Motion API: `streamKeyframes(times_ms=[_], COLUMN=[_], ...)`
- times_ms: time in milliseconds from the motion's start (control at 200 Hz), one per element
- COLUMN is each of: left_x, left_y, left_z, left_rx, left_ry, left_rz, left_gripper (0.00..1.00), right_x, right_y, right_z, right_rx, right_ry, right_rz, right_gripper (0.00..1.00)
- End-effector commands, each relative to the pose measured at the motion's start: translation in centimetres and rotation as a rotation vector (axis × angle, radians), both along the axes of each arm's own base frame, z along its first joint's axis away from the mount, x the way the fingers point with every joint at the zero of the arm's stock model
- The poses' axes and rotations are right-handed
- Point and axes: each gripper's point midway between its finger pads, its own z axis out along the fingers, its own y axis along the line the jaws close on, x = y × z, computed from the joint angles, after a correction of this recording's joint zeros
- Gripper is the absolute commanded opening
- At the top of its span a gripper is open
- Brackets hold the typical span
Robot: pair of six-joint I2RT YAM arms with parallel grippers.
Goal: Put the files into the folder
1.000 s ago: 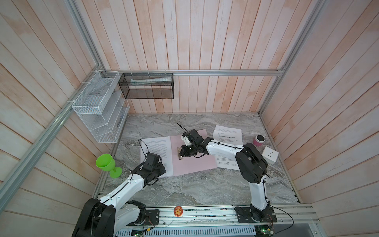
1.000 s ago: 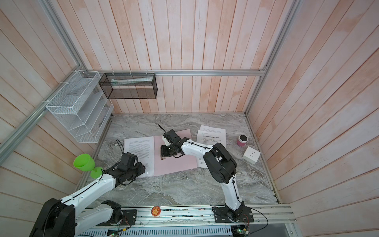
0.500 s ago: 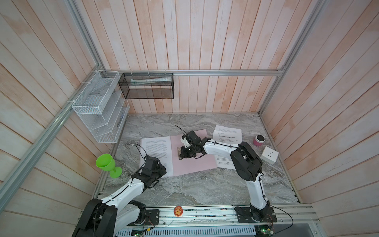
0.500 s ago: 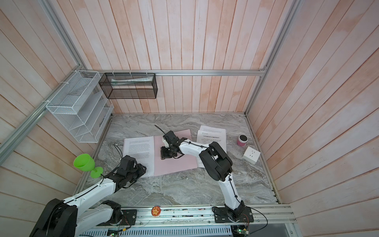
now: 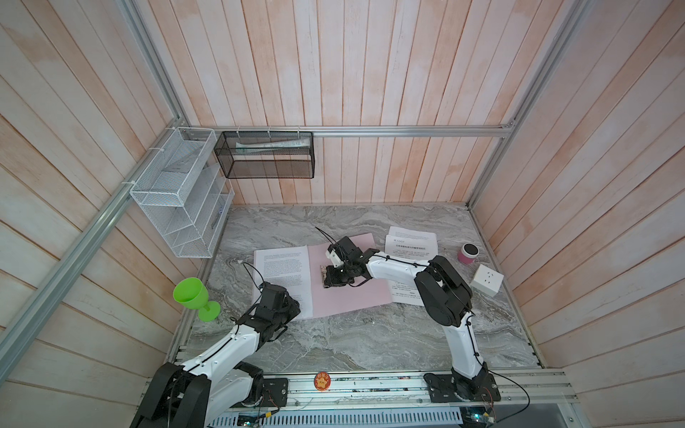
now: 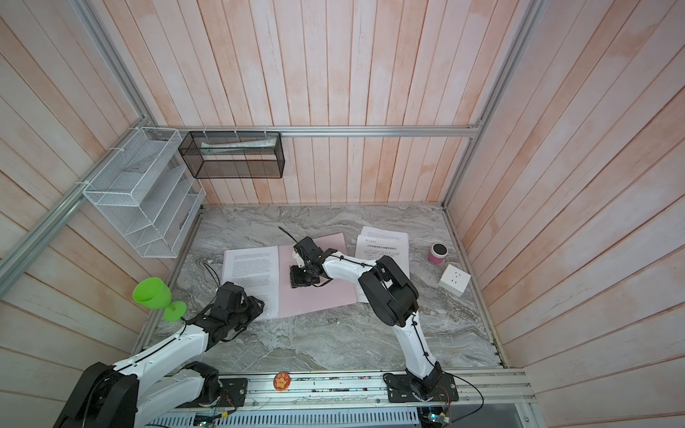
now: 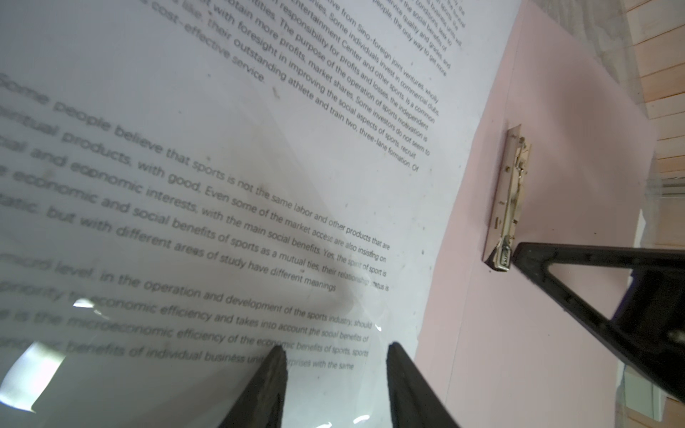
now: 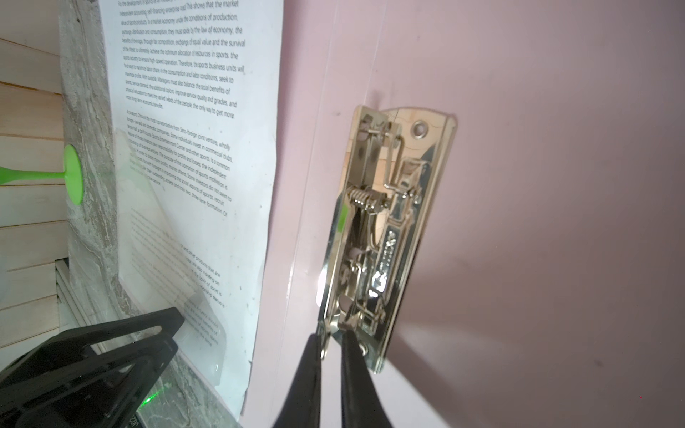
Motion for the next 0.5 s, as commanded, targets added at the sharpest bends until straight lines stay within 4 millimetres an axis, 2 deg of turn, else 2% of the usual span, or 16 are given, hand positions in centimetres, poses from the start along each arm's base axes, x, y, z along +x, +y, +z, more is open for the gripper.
streamKeyframes(times_ms=[0, 495], left_x=[-2.68, -2.67], left_y=[0.67, 0.62], left_z=[-2.54, -2.56], left_rx=[0.017, 0.018], left_ry=[0.12, 0.119], left_rz=[0.002, -0.004], left_gripper=[0.47, 0.47], right_x=[-0.39, -0.56], right_y=[0.66, 0.62], right_z=[-0.66, -1.48], right_rx=[0.003, -0.005], right_ry=[0.019, 0.039], right_rz=[0.027, 0.029], right_gripper=[0.12, 0.08])
